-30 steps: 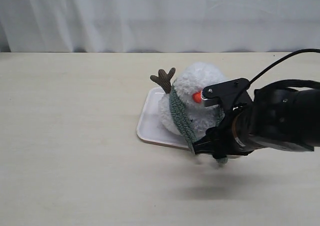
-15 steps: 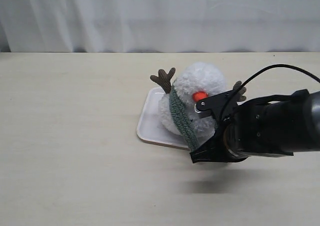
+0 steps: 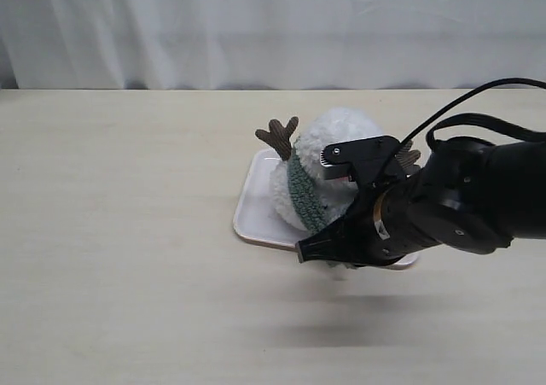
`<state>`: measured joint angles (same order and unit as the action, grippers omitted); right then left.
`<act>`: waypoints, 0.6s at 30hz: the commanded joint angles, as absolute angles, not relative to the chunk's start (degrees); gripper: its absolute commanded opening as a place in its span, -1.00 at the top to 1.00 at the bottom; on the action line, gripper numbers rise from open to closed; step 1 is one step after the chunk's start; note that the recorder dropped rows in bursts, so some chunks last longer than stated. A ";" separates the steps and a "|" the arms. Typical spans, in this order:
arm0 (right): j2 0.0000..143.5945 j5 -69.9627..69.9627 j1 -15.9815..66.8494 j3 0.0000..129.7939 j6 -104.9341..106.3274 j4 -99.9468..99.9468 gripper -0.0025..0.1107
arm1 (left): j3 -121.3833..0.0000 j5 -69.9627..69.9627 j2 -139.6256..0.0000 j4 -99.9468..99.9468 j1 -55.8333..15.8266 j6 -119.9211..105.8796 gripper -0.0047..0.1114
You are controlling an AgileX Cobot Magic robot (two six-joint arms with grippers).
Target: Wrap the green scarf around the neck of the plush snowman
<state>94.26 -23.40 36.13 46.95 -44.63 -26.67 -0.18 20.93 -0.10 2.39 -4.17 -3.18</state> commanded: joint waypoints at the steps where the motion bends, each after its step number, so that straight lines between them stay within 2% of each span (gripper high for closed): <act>1: 93.84 -20.10 36.16 47.30 -42.33 -21.89 0.88 | 0.00 20.29 0.00 2.34 -4.09 -3.12 0.92; 18: 98.65 -11.98 36.16 47.30 -42.58 -20.41 0.88 | 0.00 20.29 0.00 2.34 -4.09 -3.12 0.92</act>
<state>97.59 -12.84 36.13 47.08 -42.99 -20.02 -0.18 20.93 -0.10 2.39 -4.17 -3.18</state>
